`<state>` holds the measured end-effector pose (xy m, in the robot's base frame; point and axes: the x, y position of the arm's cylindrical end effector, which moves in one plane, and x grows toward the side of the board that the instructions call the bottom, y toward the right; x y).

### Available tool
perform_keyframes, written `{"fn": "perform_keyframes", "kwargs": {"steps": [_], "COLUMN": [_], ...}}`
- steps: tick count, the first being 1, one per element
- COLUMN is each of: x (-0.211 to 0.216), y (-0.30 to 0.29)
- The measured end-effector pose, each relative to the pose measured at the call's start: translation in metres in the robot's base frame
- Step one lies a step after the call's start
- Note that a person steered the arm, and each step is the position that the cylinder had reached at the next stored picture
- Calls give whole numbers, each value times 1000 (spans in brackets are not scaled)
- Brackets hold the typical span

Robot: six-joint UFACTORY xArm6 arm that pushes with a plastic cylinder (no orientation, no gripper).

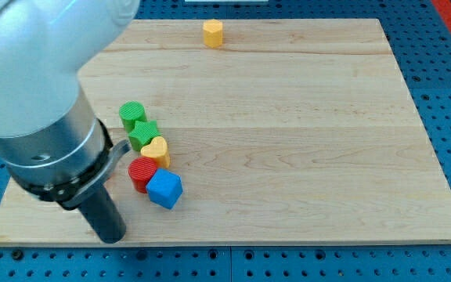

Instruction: Slide the blue triangle closer to the red star

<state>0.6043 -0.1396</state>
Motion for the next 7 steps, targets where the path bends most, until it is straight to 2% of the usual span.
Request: {"fn": "perform_keyframes", "kwargs": {"steps": [1,3,7], "x": [-25,-12,-53], "y": [-1,-41,3]}}
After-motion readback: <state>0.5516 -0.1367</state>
